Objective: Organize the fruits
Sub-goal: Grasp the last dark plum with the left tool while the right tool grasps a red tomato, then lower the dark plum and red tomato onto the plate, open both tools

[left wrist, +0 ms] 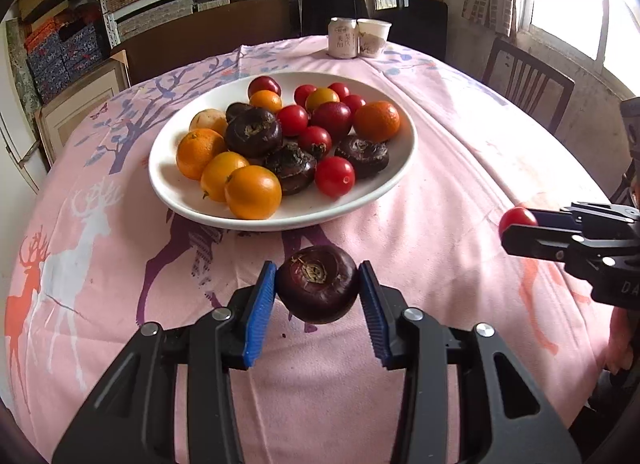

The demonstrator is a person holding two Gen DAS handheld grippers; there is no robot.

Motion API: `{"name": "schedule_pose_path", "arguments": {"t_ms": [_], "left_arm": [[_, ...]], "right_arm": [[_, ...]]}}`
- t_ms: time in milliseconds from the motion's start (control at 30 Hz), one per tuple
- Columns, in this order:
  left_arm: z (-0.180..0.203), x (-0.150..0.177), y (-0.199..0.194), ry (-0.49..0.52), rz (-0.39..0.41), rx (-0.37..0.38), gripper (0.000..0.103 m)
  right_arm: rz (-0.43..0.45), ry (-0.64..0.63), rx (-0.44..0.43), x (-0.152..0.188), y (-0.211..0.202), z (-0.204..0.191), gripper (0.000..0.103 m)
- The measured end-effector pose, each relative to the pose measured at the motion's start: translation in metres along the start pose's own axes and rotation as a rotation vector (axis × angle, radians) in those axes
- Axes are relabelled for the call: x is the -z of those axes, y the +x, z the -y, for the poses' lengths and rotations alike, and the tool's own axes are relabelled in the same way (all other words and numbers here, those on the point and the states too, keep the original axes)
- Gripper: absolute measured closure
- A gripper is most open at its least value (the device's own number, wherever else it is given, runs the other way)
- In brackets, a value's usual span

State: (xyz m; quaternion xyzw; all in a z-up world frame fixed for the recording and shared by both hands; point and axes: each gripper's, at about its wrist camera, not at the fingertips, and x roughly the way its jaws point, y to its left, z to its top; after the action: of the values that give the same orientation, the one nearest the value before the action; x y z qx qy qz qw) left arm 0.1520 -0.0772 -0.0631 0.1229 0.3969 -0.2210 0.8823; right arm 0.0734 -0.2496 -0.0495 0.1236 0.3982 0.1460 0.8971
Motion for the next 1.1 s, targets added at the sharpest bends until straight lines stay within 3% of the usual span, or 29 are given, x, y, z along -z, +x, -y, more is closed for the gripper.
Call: {"name": "schedule_pose_path", "arguments": {"t_ms": [167, 300, 500, 667, 733, 767, 800, 867, 967, 1067, 1100], "left_arm": [[-0.010, -0.018, -0.035, -0.019, 0.102, -0.016, 0.062], [-0.026, -0.047, -0.034, -0.048, 0.130, -0.030, 0.062], [-0.045, -0.094, -0.002, -0.069, 0.135, -0.060, 0.062], [-0.061, -0.114, 0.038, -0.092, 0.097, -0.083, 0.061], [-0.068, -0.116, 0.048, -0.108, 0.082, -0.086, 0.060], [-0.071, -0.115, 0.048, -0.122, 0.079, -0.091, 0.047], [-0.074, -0.113, 0.044, -0.139, 0.091, -0.092, 0.028], [-0.076, -0.104, 0.031, -0.153, 0.136, -0.120, 0.010], [-0.070, -0.085, 0.013, -0.136, 0.146, -0.142, 0.007], [-0.058, -0.058, -0.005, -0.141, 0.136, -0.129, 0.005], [-0.053, -0.049, -0.009, -0.143, 0.124, -0.134, 0.005]], "right_arm": [[0.053, -0.021, -0.027, -0.033, -0.009, -0.010, 0.073], [0.087, -0.021, -0.049, -0.073, -0.008, -0.017, 0.073], [0.070, 0.035, -0.041, -0.134, 0.035, -0.013, 0.073], [0.037, 0.082, -0.039, -0.161, 0.083, -0.005, 0.070], [0.029, 0.099, -0.030, -0.166, 0.093, -0.002, 0.056], [0.035, 0.108, -0.029, -0.166, 0.093, -0.001, 0.053], [0.042, 0.110, -0.043, -0.163, 0.091, -0.001, 0.050], [0.041, 0.092, -0.041, -0.154, 0.083, -0.004, 0.049], [0.032, 0.083, -0.049, -0.132, 0.065, -0.006, 0.043], [0.048, 0.069, -0.025, -0.101, 0.041, -0.010, 0.025], [0.048, 0.061, -0.026, -0.090, 0.034, -0.012, 0.011]]}}
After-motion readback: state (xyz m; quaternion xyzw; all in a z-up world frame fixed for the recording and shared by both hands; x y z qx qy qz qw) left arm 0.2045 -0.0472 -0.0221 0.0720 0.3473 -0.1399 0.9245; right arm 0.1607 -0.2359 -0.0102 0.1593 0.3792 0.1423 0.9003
